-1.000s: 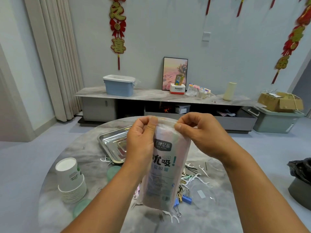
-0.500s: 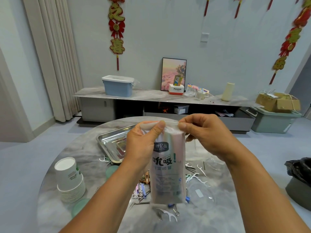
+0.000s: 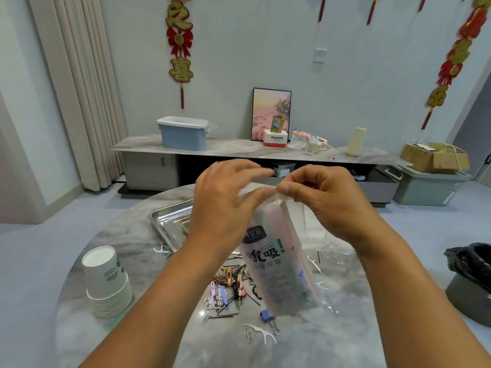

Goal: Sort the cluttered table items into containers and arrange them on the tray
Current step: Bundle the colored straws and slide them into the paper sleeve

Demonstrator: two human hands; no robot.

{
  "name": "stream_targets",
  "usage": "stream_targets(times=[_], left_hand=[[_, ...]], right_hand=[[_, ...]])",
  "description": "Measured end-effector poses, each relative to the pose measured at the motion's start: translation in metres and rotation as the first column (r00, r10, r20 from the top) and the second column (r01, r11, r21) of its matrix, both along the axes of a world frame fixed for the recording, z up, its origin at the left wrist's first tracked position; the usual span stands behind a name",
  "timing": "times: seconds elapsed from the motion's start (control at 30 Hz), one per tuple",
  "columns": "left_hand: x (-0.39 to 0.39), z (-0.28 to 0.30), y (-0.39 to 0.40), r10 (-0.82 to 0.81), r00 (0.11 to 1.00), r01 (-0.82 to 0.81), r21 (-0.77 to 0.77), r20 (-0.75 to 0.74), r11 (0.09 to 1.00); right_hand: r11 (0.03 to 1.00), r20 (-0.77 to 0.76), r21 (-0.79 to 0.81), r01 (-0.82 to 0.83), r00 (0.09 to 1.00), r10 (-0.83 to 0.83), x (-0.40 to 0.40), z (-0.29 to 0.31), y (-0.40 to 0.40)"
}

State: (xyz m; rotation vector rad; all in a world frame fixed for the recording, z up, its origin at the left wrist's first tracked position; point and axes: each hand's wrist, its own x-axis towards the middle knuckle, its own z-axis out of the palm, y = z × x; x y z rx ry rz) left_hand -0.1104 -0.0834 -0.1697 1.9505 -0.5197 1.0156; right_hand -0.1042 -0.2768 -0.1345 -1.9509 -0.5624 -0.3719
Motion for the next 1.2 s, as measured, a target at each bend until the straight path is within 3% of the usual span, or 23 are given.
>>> stream_targets(times=[0.2,0.4,0.57,0.7,0.8,0.9,1.0,1.13,1.2], left_hand=[[0.006,-0.007,-0.004,0.048,0.998,-0.056,0.174,0.045,0.983],[0.023,-0.019,0.017,0.100,0.995,-0.093,0.198,-0.024,0.976],[0.025,-0.027,0.028,-0.012,0.979,-0.001,-0.063,-0.205,0.998],[0.019,-0.030,0.025,-0.209,0.941,0.079,-0.426,-0.267,0.901],[0.022,-0.039,0.025,-0.381,0.846,0.141,-0.534,-0.372,0.834],[0.026,-0.056,0.025,-0.530,0.610,0.236,-0.504,-0.588,0.831],[0.029,-0.071,0.029,-0.542,0.468,0.339,-0.425,-0.697,0.839],[0.031,-0.083,0.034,-0.501,0.446,0.332,-0.383,-0.742,0.862],[0.032,-0.084,0.034,-0.499,0.467,0.291,-0.405,-0.730,0.866]], right_hand=[[0.985,0.081,-0.118,0.130,0.989,-0.121,-0.004,-0.002,0.002],[0.968,0.213,-0.059,0.245,0.950,-0.228,-0.004,0.004,-0.005],[0.976,0.159,0.092,0.198,0.965,-0.210,-0.002,0.003,-0.001],[0.956,0.098,0.224,0.188,0.972,-0.214,0.004,0.000,0.003],[0.904,0.102,0.375,0.205,0.960,-0.260,0.010,0.002,0.001],[0.800,0.048,0.559,0.220,0.954,-0.295,0.018,0.003,-0.007],[0.680,-0.085,0.687,0.256,0.958,-0.274,0.029,-0.006,-0.013],[0.493,-0.252,0.805,0.331,0.942,-0.222,0.041,-0.023,-0.017],[0.499,-0.312,0.789,0.359,0.933,-0.179,0.047,-0.031,-0.016]])
